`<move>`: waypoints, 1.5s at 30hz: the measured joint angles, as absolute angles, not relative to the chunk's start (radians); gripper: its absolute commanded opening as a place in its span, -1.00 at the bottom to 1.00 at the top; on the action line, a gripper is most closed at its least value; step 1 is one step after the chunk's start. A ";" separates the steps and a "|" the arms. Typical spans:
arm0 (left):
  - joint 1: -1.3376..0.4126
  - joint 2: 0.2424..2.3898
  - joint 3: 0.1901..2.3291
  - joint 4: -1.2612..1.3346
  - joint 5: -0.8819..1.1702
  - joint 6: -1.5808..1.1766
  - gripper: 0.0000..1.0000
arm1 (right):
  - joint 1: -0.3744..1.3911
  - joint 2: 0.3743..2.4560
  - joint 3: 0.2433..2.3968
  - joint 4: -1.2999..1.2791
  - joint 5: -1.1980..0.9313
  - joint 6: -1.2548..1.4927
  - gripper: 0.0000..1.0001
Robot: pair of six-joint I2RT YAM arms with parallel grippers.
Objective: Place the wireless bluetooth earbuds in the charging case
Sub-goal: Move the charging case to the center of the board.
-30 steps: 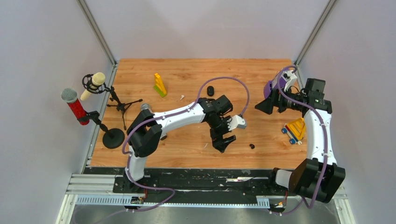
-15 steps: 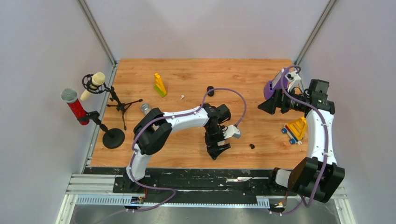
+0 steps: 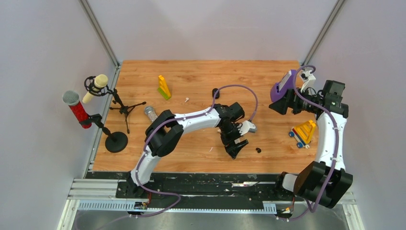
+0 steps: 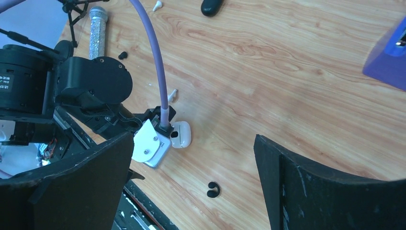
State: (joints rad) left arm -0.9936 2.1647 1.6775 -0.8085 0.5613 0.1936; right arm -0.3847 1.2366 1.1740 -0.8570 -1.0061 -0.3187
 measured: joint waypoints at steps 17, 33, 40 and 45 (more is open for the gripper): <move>-0.993 2.349 1.917 -0.595 0.646 -0.093 1.00 | -0.555 1.232 1.248 -0.856 -0.993 -0.312 1.00; -0.866 2.088 1.785 -0.635 0.797 -0.052 1.00 | -0.525 1.297 1.214 -0.874 -1.008 -0.305 1.00; -0.608 1.837 1.641 -0.657 0.774 0.025 1.00 | -0.240 1.366 1.127 -0.832 -0.863 -0.261 1.00; -0.448 1.776 1.554 -0.696 0.696 0.071 1.00 | -0.062 1.514 1.123 -0.778 -0.726 -0.205 1.00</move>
